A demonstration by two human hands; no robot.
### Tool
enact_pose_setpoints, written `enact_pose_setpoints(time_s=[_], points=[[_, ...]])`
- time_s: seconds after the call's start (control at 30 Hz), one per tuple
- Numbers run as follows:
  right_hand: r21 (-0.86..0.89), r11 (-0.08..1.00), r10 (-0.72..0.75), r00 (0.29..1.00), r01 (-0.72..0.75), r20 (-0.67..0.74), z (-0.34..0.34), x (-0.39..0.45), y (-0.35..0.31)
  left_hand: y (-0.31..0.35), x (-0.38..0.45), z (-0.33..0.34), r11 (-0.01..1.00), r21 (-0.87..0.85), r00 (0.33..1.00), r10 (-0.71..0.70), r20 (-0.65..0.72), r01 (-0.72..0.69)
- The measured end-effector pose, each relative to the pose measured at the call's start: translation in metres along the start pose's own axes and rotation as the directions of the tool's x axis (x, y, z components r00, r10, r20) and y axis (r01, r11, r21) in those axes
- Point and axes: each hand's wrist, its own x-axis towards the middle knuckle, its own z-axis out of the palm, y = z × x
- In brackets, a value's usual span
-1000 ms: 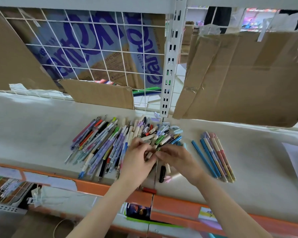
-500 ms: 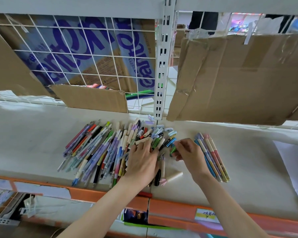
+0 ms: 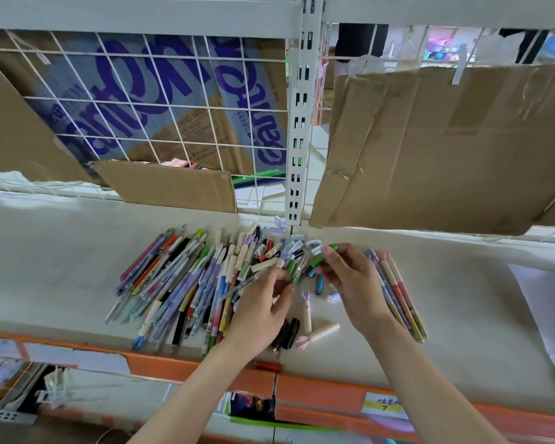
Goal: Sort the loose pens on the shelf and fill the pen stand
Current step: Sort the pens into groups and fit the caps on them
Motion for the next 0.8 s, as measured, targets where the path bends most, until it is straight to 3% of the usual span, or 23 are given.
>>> enact_pose_setpoints(time_s=[0.1, 0.3, 0.47, 0.53, 0.63, 0.7, 0.8], points=[[0.05, 0.999, -0.013, 0.999, 0.011, 0.038, 0.004, -0.002, -0.006, 0.006, 0.0, -0.004, 0.999, -0.045, 1.0, -0.002, -0.003, 0.001], [0.162, 0.987, -0.02, 1.0, 0.023, -0.018, 0.004, -0.002, -0.011, 0.003, 0.0, -0.003, 0.999, -0.044, 0.999, 0.024, -0.042, -0.026], [0.005, 0.998, -0.064, 0.995, 0.064, 0.077, 0.006, -0.006, -0.011, 0.007, 0.001, -0.005, 0.998, -0.049, 0.997, 0.046, -0.056, -0.049], [-0.048, 0.996, -0.064, 0.991, 0.07, 0.115, 0.009, -0.008, -0.007, 0.011, 0.002, -0.007, 0.996, -0.087, 0.998, 0.023, -0.062, -0.029], [0.025, 0.999, -0.049, 0.989, 0.046, 0.142, 0.014, -0.011, -0.003, 0.02, 0.004, -0.009, 0.969, -0.221, 0.99, -0.124, -0.062, 0.108], [0.064, 0.998, -0.039, 0.989, 0.03, 0.145, 0.016, -0.012, -0.002, 0.028, 0.006, -0.008, 0.858, -0.422, 0.95, -0.312, 0.023, 0.292], [0.067, 0.997, -0.047, 0.985, 0.036, 0.168, 0.016, -0.013, -0.002, 0.03, 0.01, -0.007, 0.384, -0.784, 0.831, -0.479, 0.282, 0.487]])
